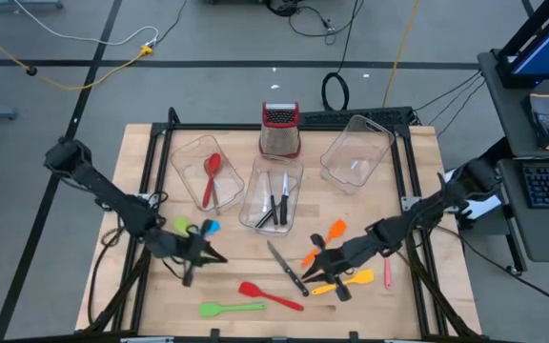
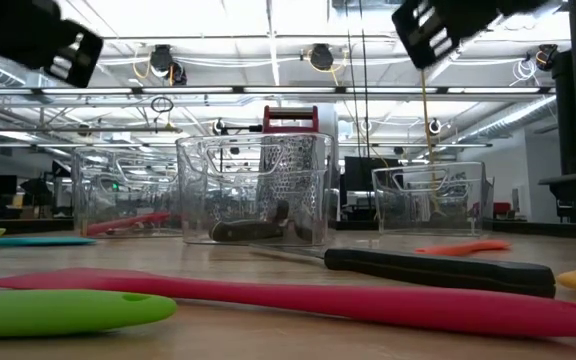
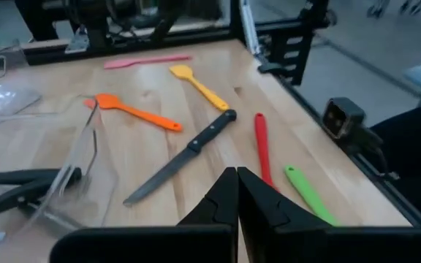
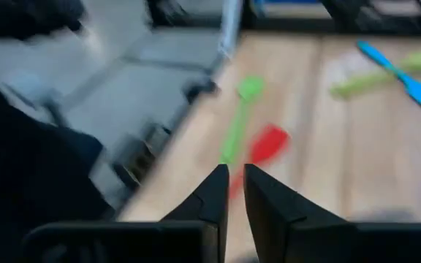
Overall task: Pick & Place Kitchen Items
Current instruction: Put the black knife into the middle transparent bin
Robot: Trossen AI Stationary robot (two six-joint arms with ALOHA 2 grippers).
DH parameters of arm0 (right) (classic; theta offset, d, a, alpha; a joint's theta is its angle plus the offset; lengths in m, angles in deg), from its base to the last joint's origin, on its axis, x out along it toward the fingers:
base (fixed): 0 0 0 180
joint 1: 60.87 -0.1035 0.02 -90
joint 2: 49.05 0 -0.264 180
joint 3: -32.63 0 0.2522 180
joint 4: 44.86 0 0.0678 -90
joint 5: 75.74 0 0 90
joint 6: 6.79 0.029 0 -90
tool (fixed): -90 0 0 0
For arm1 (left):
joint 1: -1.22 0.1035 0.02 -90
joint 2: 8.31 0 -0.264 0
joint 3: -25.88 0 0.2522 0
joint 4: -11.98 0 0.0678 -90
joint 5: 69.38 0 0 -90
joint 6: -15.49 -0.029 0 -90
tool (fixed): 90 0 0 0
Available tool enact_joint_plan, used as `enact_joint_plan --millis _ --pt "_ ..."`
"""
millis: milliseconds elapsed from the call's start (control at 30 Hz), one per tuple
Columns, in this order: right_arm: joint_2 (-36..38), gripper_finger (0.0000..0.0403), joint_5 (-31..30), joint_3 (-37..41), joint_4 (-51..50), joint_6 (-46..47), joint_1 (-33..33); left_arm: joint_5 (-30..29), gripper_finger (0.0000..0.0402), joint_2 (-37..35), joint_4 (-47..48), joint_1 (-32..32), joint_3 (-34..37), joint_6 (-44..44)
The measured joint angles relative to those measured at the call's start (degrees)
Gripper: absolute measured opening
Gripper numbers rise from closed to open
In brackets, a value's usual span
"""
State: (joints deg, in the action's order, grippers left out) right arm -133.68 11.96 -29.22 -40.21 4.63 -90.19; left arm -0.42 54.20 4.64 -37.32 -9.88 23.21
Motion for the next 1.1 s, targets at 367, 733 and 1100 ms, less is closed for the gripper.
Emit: enact_joint_plan --millis 367,733,1100 --pt "-9.2 0.0103 -5.1 -13.5 -22.6 9.6 0.3 -3.0 0.0008 -16.1 -2.1 -0.5 14.7 0.8" --pt "-20.6 0.0200 -0.2 -25.6 -38.4 19.5 2.2 -3.2 0.0014 -19.2 0.9 -0.4 15.9 1.7" --pt "-21.6 0.0208 1.0 -25.9 -38.9 28.4 5.4 -4.5 0.0086 -19.1 3.4 -0.4 15.9 7.0"
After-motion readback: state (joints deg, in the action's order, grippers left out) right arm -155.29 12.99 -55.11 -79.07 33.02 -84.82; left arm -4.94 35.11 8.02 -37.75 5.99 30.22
